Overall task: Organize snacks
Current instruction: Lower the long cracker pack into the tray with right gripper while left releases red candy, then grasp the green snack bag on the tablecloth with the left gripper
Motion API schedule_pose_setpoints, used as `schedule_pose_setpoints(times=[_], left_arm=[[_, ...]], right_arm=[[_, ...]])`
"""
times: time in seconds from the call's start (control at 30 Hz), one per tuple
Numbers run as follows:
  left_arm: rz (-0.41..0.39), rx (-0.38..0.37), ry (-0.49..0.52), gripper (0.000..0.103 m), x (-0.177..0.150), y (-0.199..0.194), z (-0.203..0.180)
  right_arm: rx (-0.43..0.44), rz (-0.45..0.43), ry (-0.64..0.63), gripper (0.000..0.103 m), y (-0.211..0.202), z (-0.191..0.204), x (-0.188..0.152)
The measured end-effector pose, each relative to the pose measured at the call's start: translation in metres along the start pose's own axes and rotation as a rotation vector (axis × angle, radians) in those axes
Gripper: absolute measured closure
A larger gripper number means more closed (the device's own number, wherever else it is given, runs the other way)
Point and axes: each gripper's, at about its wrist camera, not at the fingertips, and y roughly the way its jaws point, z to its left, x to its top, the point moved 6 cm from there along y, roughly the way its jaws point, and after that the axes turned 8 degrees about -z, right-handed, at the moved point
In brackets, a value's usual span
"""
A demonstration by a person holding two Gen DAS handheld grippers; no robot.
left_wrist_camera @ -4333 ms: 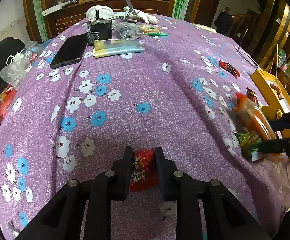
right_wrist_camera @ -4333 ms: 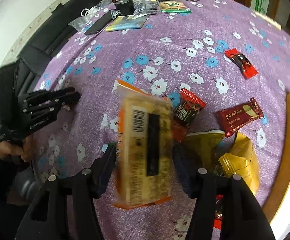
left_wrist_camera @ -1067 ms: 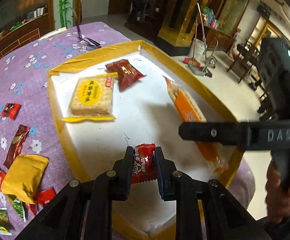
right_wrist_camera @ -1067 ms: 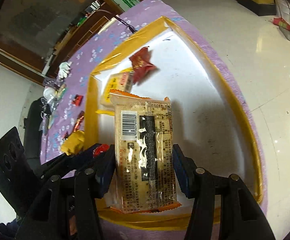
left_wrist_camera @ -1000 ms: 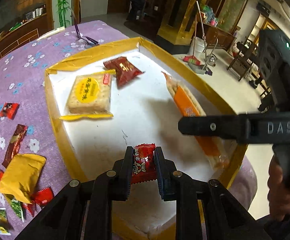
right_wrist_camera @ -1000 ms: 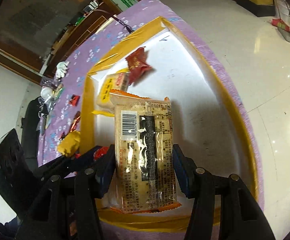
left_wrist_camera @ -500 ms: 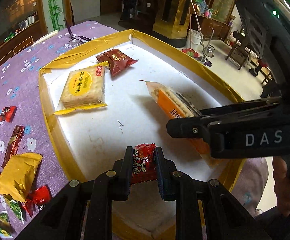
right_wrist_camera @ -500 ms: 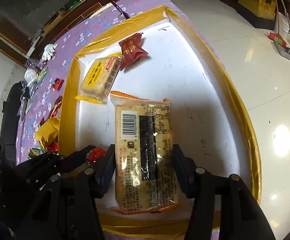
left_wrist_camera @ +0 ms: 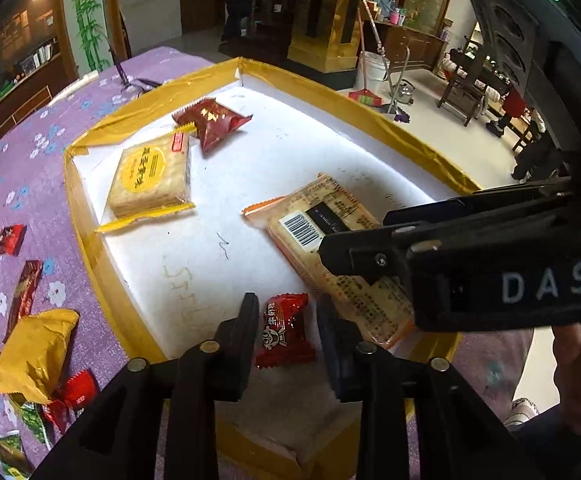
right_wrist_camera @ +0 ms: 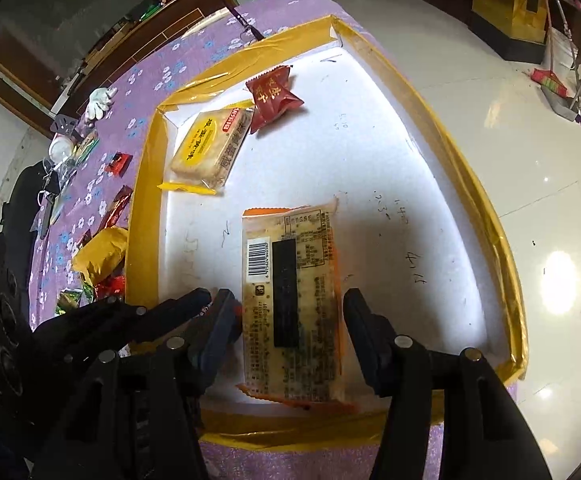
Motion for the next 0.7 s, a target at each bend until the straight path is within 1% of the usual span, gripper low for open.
schedule_pose_setpoints(times=[0.03, 0.07, 0.1, 0.27, 0.47, 0.7], left_arm=[[-0.006, 0.0, 0.005, 0.062, 0.0, -0.002, 0.0], [-0.014, -0.001, 0.009, 0.053, 0.001, -0.005, -0.001], [-0.022, -0.004, 0.012, 0.047, 0.001, -0.007, -0.001], [-0.041, -0.005, 0.019, 0.039, 0.001, -0.018, 0.002], [-0.082, 0.008, -0.018, 0.038, 0.003, -0.036, 0.018], [-0.116, 0.059, -0.065, 0.038, -0.003, -0.058, 0.047]], right_arm=[[-0.003, -0.012, 0.006, 0.047, -0.003, 0.0, 0.001], [-0.005, -0.022, 0.011, 0.047, -0.005, 0.0, 0.001], [-0.009, -0.033, 0.016, 0.047, -0.008, 0.0, 0.001], [-0.023, -0.068, 0.034, 0.047, -0.016, 0.003, 0.003], [-0.028, -0.095, 0.025, 0.047, -0.023, 0.014, 0.005], [-0.019, -0.099, -0.029, 0.047, -0.021, 0.044, 0.006]])
